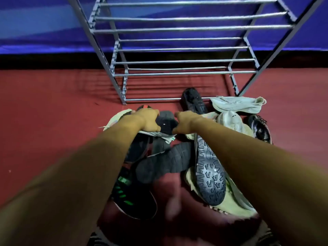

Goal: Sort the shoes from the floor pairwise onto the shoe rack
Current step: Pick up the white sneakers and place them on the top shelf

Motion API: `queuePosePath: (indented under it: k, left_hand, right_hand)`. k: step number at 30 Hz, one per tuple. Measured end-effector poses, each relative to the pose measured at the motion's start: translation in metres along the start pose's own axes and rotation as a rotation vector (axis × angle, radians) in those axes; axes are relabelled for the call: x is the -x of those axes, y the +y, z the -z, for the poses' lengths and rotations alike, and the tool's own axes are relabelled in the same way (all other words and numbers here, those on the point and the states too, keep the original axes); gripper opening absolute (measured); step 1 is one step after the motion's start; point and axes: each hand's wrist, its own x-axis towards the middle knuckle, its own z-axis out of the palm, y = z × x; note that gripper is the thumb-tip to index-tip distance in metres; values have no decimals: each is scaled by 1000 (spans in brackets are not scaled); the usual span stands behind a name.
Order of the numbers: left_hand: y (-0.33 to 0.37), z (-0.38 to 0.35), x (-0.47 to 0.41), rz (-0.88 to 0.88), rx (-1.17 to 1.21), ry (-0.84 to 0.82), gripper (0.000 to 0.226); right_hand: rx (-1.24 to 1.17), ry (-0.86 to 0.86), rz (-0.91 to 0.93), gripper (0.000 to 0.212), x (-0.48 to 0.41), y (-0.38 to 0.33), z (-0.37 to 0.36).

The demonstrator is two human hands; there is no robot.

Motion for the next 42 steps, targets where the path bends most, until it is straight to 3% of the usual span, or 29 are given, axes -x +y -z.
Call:
queuePosePath:
  k: [4, 7, 11, 16, 22, 25, 28, 31, 35, 38, 42]
  left_hand:
    - [-2, -17, -19, 28, 15, -43, 68]
    - [-7, -31, -34, 38, 43, -68, 76]
    - [-8, -38, -44, 50, 35, -36, 69]
    - [-6, -31, -39, 66, 37, -33, 70]
    - [6, -10, -4, 56, -33, 84, 66]
    - [13, 13, 20, 5, -14, 137, 64]
    - [23, 42, 46, -68, -17, 148, 81]
    - [33, 72, 74, -118, -17, 286, 78]
    - [42, 121, 112, -113, 126, 489, 52]
    - [46, 152, 135, -59, 280, 570, 44]
    - [44, 176, 150, -60, 641, 608, 45]
  right_hand:
    - [-19, -53, -37, 75, -23, 0, -24]
    - [-80, 2, -44, 84, -42, 4, -42]
    - [-85, 61, -40, 90, -52, 6, -53]
    - [-36, 83, -2, 79, -42, 7, -34]
    - [-106, 22, 34, 46, -4, -1, 24]
    - [-72, 59, 47, 49, 27, -5, 58]
    - [-85, 130, 61, 53, 62, -6, 95]
    - [-141, 230, 53, 56, 98, -12, 129]
    - [-293, 378, 66, 72, 131, -19, 167]
    - [-506, 503, 154, 87, 147, -20, 185]
    - [-782, 582, 249, 61, 165, -25, 196]
